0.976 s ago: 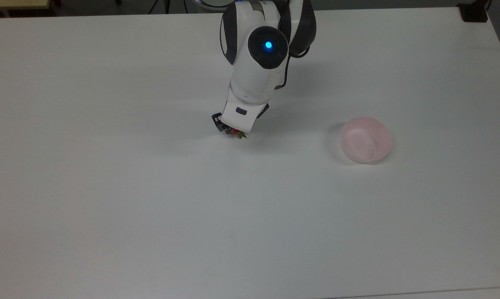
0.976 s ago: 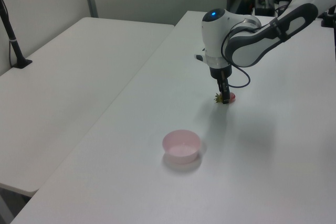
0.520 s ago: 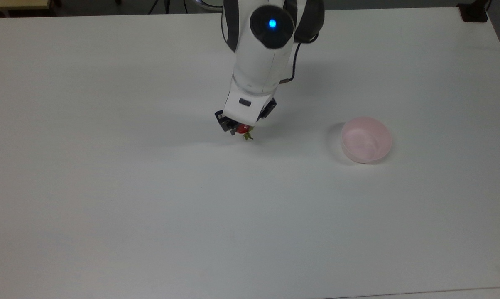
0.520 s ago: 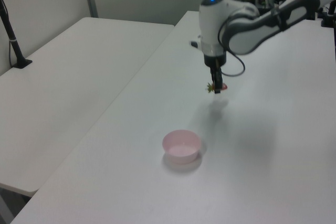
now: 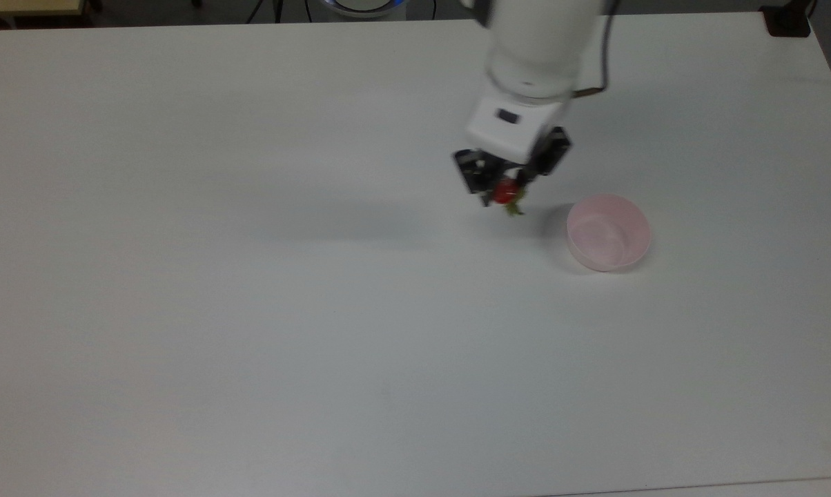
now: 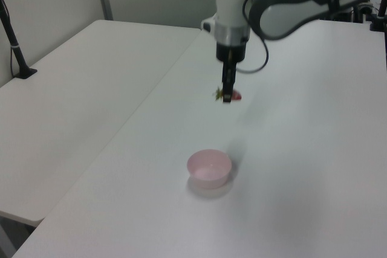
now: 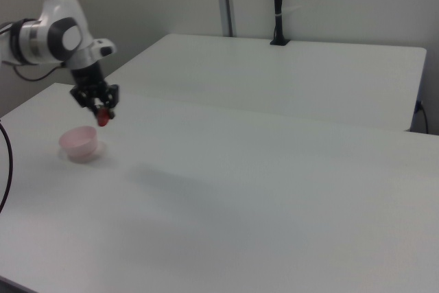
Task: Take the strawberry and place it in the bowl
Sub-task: 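Carry the strawberry over the pink bowl and lower it inside, then open the gripper to release the strawberry and raise it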
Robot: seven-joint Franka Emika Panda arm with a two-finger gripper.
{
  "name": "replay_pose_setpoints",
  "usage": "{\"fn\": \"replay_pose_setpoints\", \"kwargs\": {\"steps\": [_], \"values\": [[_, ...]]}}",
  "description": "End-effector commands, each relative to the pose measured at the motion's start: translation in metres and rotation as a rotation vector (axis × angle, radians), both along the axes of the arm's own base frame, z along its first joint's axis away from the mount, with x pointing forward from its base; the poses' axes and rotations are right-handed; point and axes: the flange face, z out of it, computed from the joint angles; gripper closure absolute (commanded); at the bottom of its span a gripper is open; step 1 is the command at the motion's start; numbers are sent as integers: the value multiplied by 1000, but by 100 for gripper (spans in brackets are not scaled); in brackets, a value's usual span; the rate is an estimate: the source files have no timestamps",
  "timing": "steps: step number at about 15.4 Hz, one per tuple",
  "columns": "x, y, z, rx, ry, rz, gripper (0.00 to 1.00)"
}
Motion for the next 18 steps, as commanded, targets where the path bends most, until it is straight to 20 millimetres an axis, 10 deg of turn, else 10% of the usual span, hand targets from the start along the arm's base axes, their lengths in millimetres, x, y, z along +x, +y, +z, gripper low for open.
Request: {"fn": "replay_pose_setpoints", "kwargs": {"steps": [1, 6, 9, 11, 14, 18], "values": [[-4, 95, -42, 15, -41, -49, 55], [-18, 153, -104, 34, -88, -95, 41], [-13, 150, -98, 60, -115, -131, 0], [-13, 146, -79, 70, -129, -131, 0], [-14, 108, -26, 89, -113, -180, 0], [-24, -17, 61, 30, 35, -332, 0]]}}
